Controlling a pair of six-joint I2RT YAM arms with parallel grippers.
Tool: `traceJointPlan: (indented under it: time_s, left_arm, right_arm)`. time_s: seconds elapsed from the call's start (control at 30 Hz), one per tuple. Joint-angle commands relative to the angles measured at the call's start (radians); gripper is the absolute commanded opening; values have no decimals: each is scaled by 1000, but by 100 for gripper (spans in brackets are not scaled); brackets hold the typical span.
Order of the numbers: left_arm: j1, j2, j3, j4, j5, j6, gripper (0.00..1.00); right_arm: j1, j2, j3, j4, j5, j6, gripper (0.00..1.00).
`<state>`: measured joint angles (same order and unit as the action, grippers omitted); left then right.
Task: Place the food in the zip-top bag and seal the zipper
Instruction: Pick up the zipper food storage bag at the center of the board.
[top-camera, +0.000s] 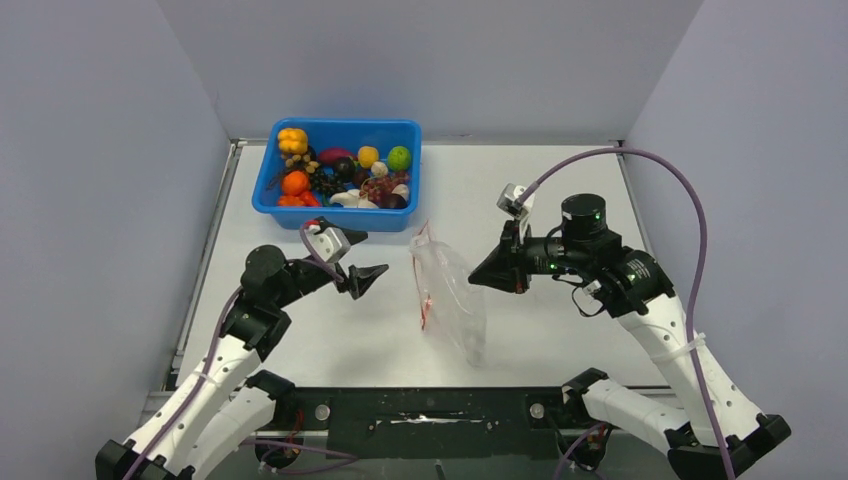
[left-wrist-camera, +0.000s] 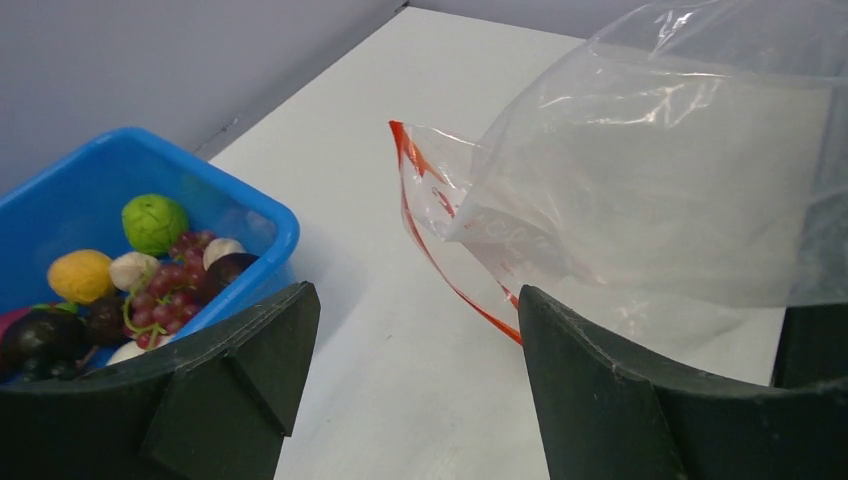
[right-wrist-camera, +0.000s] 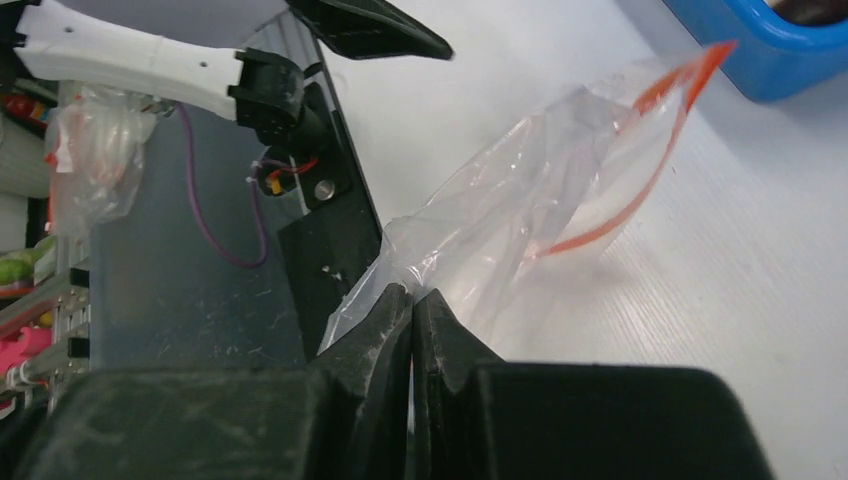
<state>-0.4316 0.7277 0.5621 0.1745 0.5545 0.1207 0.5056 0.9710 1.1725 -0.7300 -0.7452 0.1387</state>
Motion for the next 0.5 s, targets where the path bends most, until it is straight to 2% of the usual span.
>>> traceJointPlan:
  time_s: [0.0,0.13,0.33,0.47]
  left_arm:
    - [-3,19,24,89,-18,-181,73]
    - [-2,15,-33,185,-44,-427,72]
    - [0,38,-194,601,30,-913,71]
    - [-4,89,-250,825,35,-1119,71]
  right_arm:
    - [8,-35,-15,140,-178,30,0]
    - [9,-72,-18,207,-221,68,0]
    - [8,-90,-7,283,-278,106,0]
    - [8,-82,-10,370,-323,147,0]
